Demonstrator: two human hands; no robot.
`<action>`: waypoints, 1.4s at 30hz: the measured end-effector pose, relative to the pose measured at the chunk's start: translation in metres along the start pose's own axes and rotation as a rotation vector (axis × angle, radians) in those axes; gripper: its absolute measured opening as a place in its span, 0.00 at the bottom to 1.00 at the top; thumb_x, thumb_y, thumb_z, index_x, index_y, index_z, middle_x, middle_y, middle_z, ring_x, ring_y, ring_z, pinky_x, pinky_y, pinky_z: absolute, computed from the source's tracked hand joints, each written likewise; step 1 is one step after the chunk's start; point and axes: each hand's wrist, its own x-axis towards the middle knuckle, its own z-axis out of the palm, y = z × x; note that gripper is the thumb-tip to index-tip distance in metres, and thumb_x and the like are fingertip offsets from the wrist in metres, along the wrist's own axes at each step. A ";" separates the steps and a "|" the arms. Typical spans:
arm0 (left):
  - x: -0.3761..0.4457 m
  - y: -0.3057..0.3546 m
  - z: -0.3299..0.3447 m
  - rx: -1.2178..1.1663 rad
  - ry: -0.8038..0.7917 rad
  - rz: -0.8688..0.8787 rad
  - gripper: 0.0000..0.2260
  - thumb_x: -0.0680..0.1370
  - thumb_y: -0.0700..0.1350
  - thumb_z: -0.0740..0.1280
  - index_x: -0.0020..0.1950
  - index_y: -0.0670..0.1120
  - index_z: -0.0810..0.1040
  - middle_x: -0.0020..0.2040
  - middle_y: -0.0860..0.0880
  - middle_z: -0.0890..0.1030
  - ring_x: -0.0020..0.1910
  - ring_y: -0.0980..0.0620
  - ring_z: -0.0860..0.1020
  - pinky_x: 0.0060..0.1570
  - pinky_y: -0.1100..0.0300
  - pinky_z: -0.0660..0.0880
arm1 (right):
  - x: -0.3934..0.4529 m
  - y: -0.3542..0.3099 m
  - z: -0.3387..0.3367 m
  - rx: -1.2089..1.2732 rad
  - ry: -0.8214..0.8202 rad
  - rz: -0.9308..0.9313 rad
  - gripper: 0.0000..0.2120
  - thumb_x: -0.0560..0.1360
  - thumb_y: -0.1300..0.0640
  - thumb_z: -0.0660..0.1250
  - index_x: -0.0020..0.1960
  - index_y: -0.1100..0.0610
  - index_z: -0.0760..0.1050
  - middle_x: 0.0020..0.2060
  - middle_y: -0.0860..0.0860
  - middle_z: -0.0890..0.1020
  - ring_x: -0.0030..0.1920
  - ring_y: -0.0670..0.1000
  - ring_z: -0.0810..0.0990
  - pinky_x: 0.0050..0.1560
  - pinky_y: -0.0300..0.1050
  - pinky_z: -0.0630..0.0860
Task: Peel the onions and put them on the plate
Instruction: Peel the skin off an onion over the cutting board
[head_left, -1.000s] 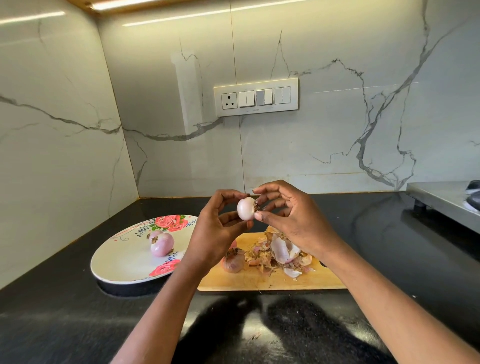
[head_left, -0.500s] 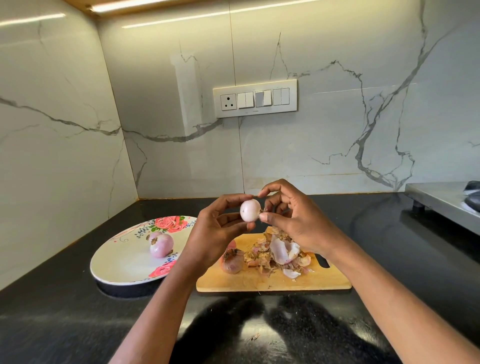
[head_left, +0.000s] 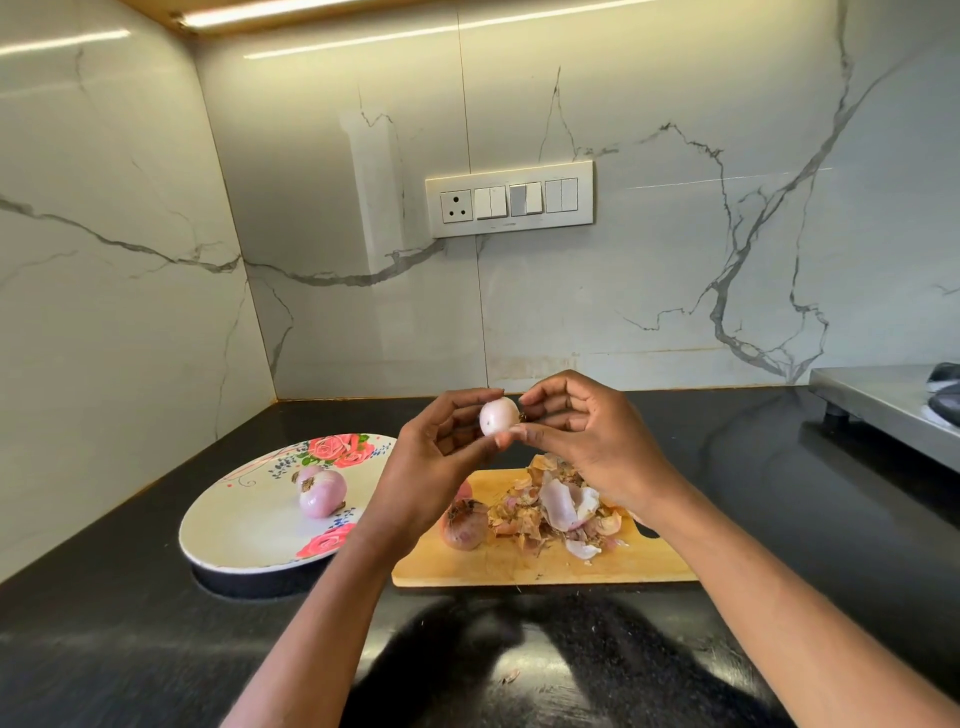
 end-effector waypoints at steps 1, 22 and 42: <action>0.000 0.000 -0.001 -0.018 0.007 -0.009 0.18 0.74 0.46 0.73 0.64 0.50 0.80 0.59 0.53 0.84 0.61 0.53 0.81 0.60 0.55 0.79 | 0.000 0.000 -0.001 0.017 0.003 0.002 0.16 0.68 0.61 0.80 0.54 0.56 0.80 0.46 0.48 0.86 0.48 0.44 0.86 0.49 0.37 0.81; -0.002 -0.001 0.006 0.040 0.049 0.032 0.21 0.68 0.40 0.79 0.58 0.45 0.79 0.56 0.54 0.83 0.55 0.53 0.84 0.55 0.56 0.82 | -0.002 -0.001 0.006 -0.111 0.157 -0.055 0.10 0.72 0.65 0.77 0.47 0.54 0.79 0.38 0.48 0.86 0.41 0.45 0.85 0.44 0.43 0.83; 0.003 -0.004 -0.001 -0.195 0.070 -0.153 0.21 0.74 0.47 0.70 0.66 0.48 0.77 0.57 0.47 0.85 0.58 0.45 0.83 0.67 0.45 0.75 | -0.004 0.002 0.000 -0.485 -0.128 0.011 0.16 0.78 0.71 0.61 0.53 0.53 0.79 0.48 0.45 0.81 0.47 0.40 0.79 0.44 0.28 0.71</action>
